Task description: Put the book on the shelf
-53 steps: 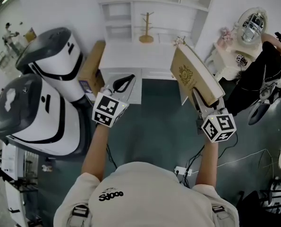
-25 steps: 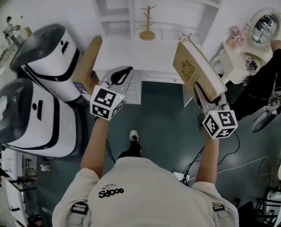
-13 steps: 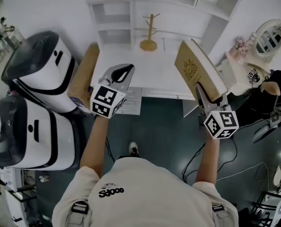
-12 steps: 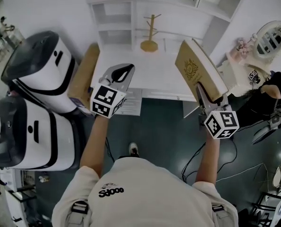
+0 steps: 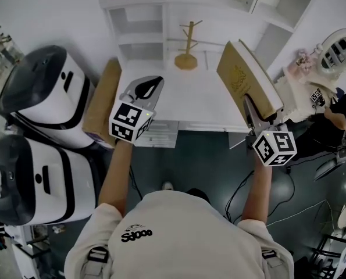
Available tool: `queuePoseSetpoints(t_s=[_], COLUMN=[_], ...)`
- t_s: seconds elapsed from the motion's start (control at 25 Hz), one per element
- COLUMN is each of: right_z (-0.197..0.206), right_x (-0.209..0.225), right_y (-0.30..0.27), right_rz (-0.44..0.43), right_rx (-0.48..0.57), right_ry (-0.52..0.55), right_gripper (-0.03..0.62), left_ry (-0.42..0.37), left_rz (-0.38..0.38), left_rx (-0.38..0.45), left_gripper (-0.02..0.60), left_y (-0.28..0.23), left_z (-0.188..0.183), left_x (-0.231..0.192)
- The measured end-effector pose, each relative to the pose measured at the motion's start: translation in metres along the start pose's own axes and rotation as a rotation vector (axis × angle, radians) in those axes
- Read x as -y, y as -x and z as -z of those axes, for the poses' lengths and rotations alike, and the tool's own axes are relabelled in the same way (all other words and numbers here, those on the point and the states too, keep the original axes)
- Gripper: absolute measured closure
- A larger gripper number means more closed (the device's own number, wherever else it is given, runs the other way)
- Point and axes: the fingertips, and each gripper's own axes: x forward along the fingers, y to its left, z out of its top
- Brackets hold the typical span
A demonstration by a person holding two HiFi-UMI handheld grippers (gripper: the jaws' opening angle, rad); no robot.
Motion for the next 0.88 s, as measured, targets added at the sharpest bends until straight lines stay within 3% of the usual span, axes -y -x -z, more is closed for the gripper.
queuePoseSetpoints(t_s=[0.4, 0.72, 0.88], right_z=[-0.04, -0.103, -0.115], right_x=[0.035, 0.061, 0.069], right_y=[-0.09, -0.21, -0.275], right_rz=[-0.04, -0.165, -0.221], right_rx=[0.027, 0.158, 0.154], right_ry=[0.134, 0.124, 0.081], right_gripper=[0.375, 0.375, 0.375], left_ry=[0.009, 0.016, 0.029], left_rz=[-0.016, -0.114, -0.162], left_rx=[-0.007, -0.019, -0.042], left_gripper=[0.563, 0.563, 0.563], left_y=[-0.051, -0.099, -0.115], left_z=[0.011, 0.005, 0.009], left_x=[-0.047, -0.107, -0.13])
